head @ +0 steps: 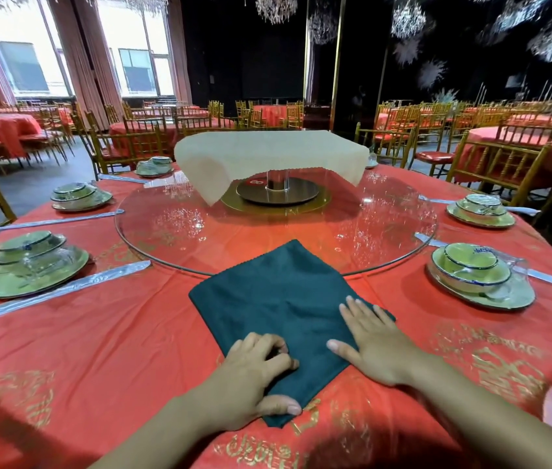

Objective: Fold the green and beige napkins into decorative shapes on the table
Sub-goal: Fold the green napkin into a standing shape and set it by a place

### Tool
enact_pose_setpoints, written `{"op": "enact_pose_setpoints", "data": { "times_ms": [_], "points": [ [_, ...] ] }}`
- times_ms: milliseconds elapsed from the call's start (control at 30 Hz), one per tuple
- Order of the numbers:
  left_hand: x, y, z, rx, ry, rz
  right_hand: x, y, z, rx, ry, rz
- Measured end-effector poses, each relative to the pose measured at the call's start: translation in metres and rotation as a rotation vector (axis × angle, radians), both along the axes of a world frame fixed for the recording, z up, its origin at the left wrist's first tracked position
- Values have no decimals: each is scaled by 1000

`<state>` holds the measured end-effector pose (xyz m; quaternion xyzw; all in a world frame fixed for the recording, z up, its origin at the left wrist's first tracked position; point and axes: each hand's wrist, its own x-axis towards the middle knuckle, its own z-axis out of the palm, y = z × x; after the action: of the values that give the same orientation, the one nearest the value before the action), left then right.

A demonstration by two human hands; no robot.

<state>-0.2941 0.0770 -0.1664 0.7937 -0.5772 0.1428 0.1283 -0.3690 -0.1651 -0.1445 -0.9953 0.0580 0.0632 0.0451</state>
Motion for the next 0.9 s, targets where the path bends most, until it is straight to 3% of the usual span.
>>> {"op": "enact_pose_setpoints", "data": {
  "times_ms": [200,267,333,400,533,667,733,833,900],
  "points": [
    [0,1,1,4,63,5,1,-34,16,-52,108,-207],
    [-2,0,3,47,121,20,0,-25,22,-83,-20,-224],
    [-4,0,8,90,215,57,0,8,21,-75,-219,-76],
    [-6,0,11,93,271,96,-3,53,19,109,-322,91],
    [-6,0,11,-11,397,84,-3,100,5,275,-210,176],
    [-3,6,18,-25,607,27,-1,103,-7,197,-131,153],
    [3,12,23,-48,730,2,-1,105,-8,126,-194,159],
    [25,21,20,-76,585,79,3,104,-8,-32,-293,73],
    [42,27,17,14,417,165,4,102,-20,-68,-358,83]
  ]
}}
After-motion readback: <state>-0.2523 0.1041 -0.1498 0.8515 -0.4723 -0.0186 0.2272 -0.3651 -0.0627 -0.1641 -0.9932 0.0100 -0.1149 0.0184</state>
